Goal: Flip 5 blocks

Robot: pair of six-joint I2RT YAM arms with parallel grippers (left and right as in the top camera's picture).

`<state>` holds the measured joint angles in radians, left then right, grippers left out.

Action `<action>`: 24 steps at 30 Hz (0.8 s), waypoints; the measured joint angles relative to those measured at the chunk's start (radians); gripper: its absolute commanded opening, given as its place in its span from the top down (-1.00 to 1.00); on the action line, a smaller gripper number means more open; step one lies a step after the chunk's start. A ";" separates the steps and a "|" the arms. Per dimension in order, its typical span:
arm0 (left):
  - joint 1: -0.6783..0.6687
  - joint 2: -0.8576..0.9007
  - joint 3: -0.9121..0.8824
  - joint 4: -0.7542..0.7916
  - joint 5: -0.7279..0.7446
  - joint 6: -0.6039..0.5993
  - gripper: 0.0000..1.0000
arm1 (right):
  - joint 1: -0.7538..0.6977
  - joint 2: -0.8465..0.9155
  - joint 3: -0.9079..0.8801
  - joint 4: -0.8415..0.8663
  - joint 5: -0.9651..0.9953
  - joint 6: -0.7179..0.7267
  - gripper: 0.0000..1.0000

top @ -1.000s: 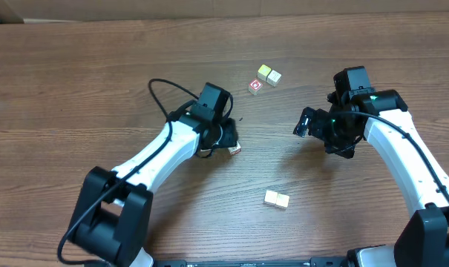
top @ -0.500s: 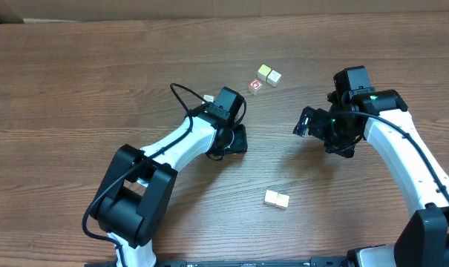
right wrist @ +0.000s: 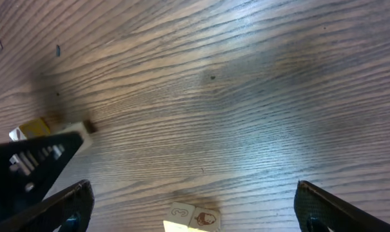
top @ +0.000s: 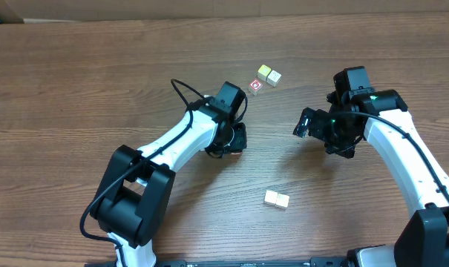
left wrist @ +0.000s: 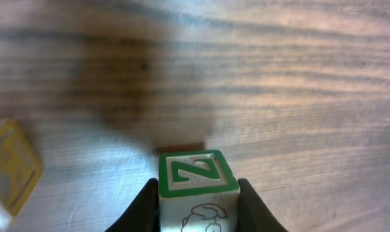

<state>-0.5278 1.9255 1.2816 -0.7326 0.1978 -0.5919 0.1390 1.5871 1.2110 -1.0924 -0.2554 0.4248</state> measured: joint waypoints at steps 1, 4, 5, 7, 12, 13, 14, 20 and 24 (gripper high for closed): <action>0.000 0.000 0.015 -0.030 0.000 0.006 0.85 | 0.000 0.000 0.000 -0.001 0.001 0.000 -1.00; 0.000 0.000 0.057 -0.126 0.000 0.040 0.91 | 0.000 0.000 0.000 -0.005 0.000 -0.003 -1.00; -0.001 0.000 0.066 -0.154 0.000 0.051 0.91 | 0.000 0.000 0.000 -0.006 0.001 -0.003 -1.00; -0.006 0.000 0.071 -0.190 0.000 0.071 0.91 | 0.000 0.000 0.000 -0.008 0.000 -0.003 -1.00; -0.071 0.000 0.058 -0.232 -0.015 0.098 0.91 | 0.000 0.000 0.000 -0.015 0.000 -0.007 -1.00; -0.093 0.000 0.049 -0.233 -0.019 0.098 0.91 | 0.000 0.000 0.000 -0.018 0.000 -0.009 -1.00; -0.118 0.000 0.038 -0.234 -0.024 0.097 0.91 | 0.000 0.000 0.000 -0.022 0.000 -0.011 -1.00; -0.232 0.000 -0.029 -0.216 -0.060 0.047 0.91 | 0.000 0.000 0.000 -0.038 0.000 -0.026 -1.00; -0.263 -0.022 -0.060 -0.187 -0.092 0.006 0.91 | 0.000 0.000 0.000 -0.044 0.000 -0.032 -1.00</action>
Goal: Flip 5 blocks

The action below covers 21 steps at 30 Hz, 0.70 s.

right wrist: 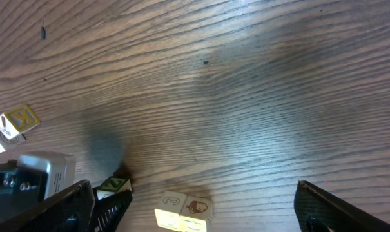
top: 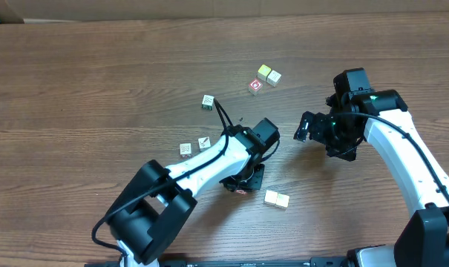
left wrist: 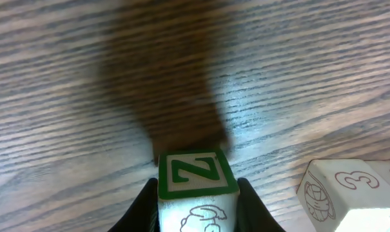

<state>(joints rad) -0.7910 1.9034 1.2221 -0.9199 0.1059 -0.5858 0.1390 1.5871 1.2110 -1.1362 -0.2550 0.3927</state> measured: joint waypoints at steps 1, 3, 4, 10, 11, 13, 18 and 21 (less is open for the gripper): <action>-0.001 -0.006 -0.008 0.008 -0.003 -0.008 0.91 | 0.000 0.000 0.000 -0.001 0.000 0.000 -1.00; -0.002 -0.017 -0.024 0.025 -0.006 -0.016 0.91 | 0.000 0.000 0.000 -0.001 0.000 -0.001 -1.00; -0.002 -0.020 -0.027 0.029 -0.005 -0.018 0.91 | 0.000 0.000 0.000 -0.001 0.000 -0.002 -1.00; -0.028 -0.024 -0.034 0.080 -0.006 -0.018 0.81 | 0.000 0.000 0.000 0.000 0.000 -0.002 -1.00; -0.035 -0.024 -0.035 0.090 -0.005 -0.017 0.79 | 0.000 0.000 0.000 0.000 0.000 -0.001 -1.00; -0.047 -0.024 -0.036 0.102 -0.001 -0.017 0.78 | 0.000 0.000 0.000 0.000 0.000 -0.001 -1.00; -0.054 -0.024 -0.037 0.104 0.014 -0.017 0.65 | 0.000 0.000 0.000 0.000 0.000 -0.001 -1.00; -0.054 -0.024 -0.038 0.104 0.019 -0.013 0.48 | 0.000 0.000 0.000 0.001 0.000 -0.001 -1.00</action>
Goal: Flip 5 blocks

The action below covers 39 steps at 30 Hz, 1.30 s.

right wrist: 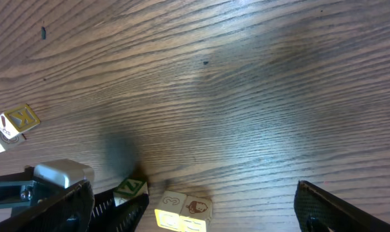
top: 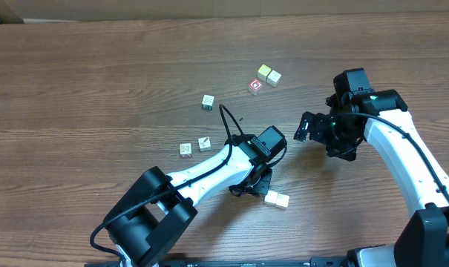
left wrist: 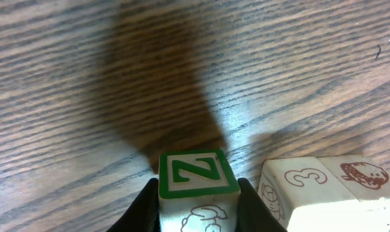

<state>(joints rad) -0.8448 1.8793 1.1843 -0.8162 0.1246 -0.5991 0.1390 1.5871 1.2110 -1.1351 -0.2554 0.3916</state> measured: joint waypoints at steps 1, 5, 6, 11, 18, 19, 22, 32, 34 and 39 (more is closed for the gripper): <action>0.000 0.000 0.000 0.000 0.003 0.004 0.43 | 0.000 0.000 0.000 0.000 0.000 0.000 -1.00; 0.000 0.000 0.000 0.001 0.013 0.006 0.28 | 0.000 0.000 0.000 0.003 0.000 0.000 -1.00; 0.000 0.000 0.000 0.001 0.014 0.007 0.28 | 0.000 0.000 0.000 0.005 0.000 0.000 -1.00; 0.009 0.000 0.000 0.001 0.015 0.007 0.27 | 0.000 0.000 0.000 0.005 0.000 0.000 -1.00; 0.082 0.000 0.002 0.000 0.032 0.034 0.17 | 0.000 0.000 0.000 0.008 0.000 0.000 -1.00; 0.097 0.000 0.008 -0.002 0.039 0.045 0.17 | 0.000 0.000 0.000 0.010 0.000 0.000 -1.00; 0.116 0.000 0.030 -0.005 0.057 0.075 0.16 | 0.000 0.000 0.000 0.011 0.000 0.000 -1.00; 0.128 0.000 0.065 -0.079 0.072 0.126 0.63 | 0.000 0.000 0.000 0.016 0.000 0.000 -1.00; 0.136 0.000 0.066 -0.101 0.050 0.108 0.66 | 0.000 0.000 0.000 0.013 0.000 0.000 -1.00; 0.199 0.000 0.069 -0.132 0.024 0.079 0.91 | 0.000 0.000 0.000 0.009 0.000 0.000 -1.00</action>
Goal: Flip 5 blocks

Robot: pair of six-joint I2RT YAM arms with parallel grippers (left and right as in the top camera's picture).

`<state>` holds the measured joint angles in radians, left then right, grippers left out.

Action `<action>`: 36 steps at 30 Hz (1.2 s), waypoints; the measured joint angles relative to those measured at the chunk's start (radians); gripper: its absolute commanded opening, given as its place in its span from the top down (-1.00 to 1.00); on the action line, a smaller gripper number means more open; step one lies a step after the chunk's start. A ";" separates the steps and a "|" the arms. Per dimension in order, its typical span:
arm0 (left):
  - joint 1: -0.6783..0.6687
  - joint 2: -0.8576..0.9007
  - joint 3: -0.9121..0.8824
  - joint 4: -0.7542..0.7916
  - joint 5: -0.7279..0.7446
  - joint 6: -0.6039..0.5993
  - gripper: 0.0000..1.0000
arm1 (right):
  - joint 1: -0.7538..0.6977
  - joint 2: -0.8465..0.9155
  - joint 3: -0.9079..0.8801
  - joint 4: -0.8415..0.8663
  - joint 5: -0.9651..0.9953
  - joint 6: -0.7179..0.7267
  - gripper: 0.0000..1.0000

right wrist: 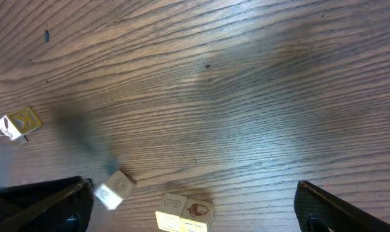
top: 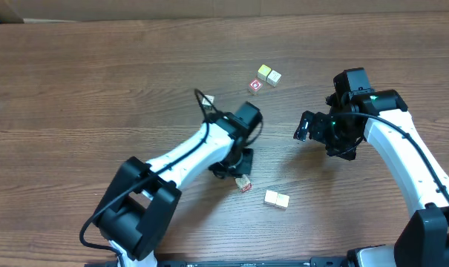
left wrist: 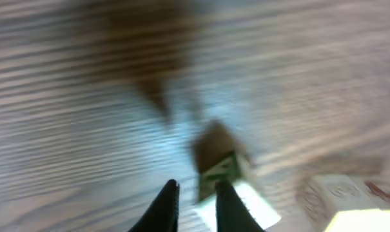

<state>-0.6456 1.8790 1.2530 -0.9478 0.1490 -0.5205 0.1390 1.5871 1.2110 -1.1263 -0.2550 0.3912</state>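
Note:
My left gripper (top: 237, 167) hovers just up and left of a small block (top: 243, 184) that lies free on the table. The left wrist view is blurred: the black fingers (left wrist: 166, 205) stand close together with nothing between them, and the green-lettered block (left wrist: 228, 174) sits beyond the right finger. A pair of pale blocks (top: 277, 199), marked with a 3 and an acorn (right wrist: 185, 212), lies to its right. The same loose block (right wrist: 114, 189) shows blurred in the right wrist view. My right gripper (right wrist: 193, 187) hangs wide open and empty above the table (top: 76, 81).
Two yellowish blocks (top: 267, 74) and a red-marked block (top: 255, 86) lie at the back. Another block (top: 207, 100) peeks out by the left arm's cable. A yellow K block (right wrist: 17, 122) lies at the left of the right wrist view.
My left gripper held the green Z block beside the pale pair. Now the block lies free on the table, and the gripper has drawn back up and to the left, its fingers closer together.
My left gripper was shut on the green Z block near the table's middle. It then held the block lower on the table, and later right beside the 3-and-acorn pair. Now the block lies loose there, and the gripper is empty. My right arm stayed put throughout.

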 measured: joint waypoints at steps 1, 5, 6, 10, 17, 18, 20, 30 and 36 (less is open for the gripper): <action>0.011 0.000 0.000 -0.010 -0.001 -0.003 0.92 | 0.000 0.000 0.000 0.000 0.000 0.000 -1.00; 0.030 0.000 0.000 -0.039 -0.003 -0.004 0.92 | 0.000 0.000 0.000 0.002 0.000 0.000 -1.00; 0.026 0.000 0.000 -0.042 -0.003 -0.004 0.92 | 0.000 0.000 0.000 0.002 0.000 0.000 -1.00; -0.003 0.000 0.000 -0.043 -0.003 -0.004 0.92 | 0.000 0.000 0.000 0.003 0.000 0.000 -1.00; -0.060 0.000 0.000 -0.024 -0.002 -0.005 0.92 | 0.000 0.000 0.000 0.003 0.000 0.000 -1.00; -0.065 0.000 0.000 -0.024 -0.002 -0.005 0.91 | 0.000 0.000 0.000 0.003 0.000 0.000 -1.00; -0.074 0.000 0.000 -0.024 -0.002 -0.005 0.91 | 0.000 0.000 0.000 0.003 0.000 0.000 -1.00; -0.081 0.000 0.000 -0.003 0.001 -0.005 0.88 | 0.000 0.000 0.000 0.003 0.000 0.000 -1.00; -0.081 0.000 0.000 0.017 0.016 -0.005 0.87 | 0.000 0.000 0.000 0.003 0.000 0.000 -1.00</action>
<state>-0.7269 1.8790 1.2530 -0.9306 0.1646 -0.5251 0.1390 1.5871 1.2110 -1.1236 -0.2554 0.3916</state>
